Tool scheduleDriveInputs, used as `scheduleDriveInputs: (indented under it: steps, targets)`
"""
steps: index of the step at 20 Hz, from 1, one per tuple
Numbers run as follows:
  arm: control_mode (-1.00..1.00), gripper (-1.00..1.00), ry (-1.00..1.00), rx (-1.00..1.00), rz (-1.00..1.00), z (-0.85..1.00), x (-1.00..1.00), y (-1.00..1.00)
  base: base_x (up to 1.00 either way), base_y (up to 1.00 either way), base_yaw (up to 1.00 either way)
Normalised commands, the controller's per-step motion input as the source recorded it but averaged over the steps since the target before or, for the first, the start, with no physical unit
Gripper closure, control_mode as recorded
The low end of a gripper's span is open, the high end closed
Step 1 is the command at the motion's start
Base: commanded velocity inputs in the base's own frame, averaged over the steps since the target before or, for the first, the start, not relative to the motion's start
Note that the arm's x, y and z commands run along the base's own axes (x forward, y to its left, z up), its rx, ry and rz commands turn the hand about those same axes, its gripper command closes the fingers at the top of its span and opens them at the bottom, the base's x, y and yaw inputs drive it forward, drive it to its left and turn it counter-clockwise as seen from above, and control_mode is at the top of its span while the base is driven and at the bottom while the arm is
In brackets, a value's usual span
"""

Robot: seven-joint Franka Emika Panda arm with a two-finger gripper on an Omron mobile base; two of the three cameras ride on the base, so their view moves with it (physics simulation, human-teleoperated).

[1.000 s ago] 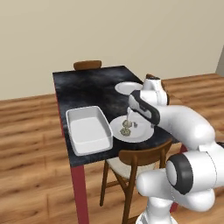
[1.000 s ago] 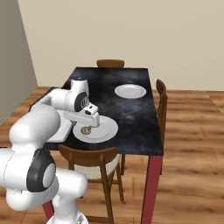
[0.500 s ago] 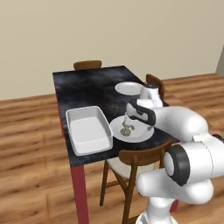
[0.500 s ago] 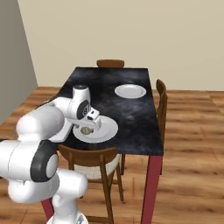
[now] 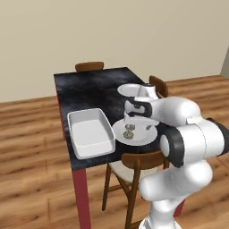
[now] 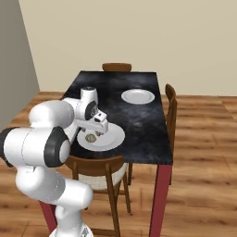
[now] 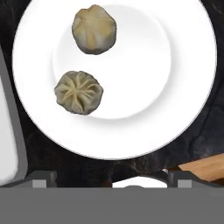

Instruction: Place two dumplings into each of the tupperware containers and then place the containers in the fridge.

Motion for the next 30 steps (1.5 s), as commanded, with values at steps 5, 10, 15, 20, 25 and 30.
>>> scheduleDriveInputs:
  steps: [5,10,15,20,25,30]
  targets:
    - [-1.0,-1.0,0.01,0.0,0.0,-0.46,0.16,0.18,0.0,0.0,0.0]
    - [-1.0,-1.0,0.02,0.0,0.0,-0.3,0.18,0.05,0.0,0.0,0.0]
    - [-1.0,-1.0,0.05,0.0,0.0,-0.21,0.12,0.03,0.0,0.0,0.0]
    - [-1.0,-1.0,0.02,0.0,0.0,-0.12,0.15,0.04,0.0,0.0,0.0]
    - [-1.0,-1.0,0.01,0.0,0.0,-0.2,0.17,0.03,0.0,0.0,0.0]
    - [-1.0,-1.0,0.01,0.0,0.0,-0.26,0.14,0.11,0.0,0.0,0.0]
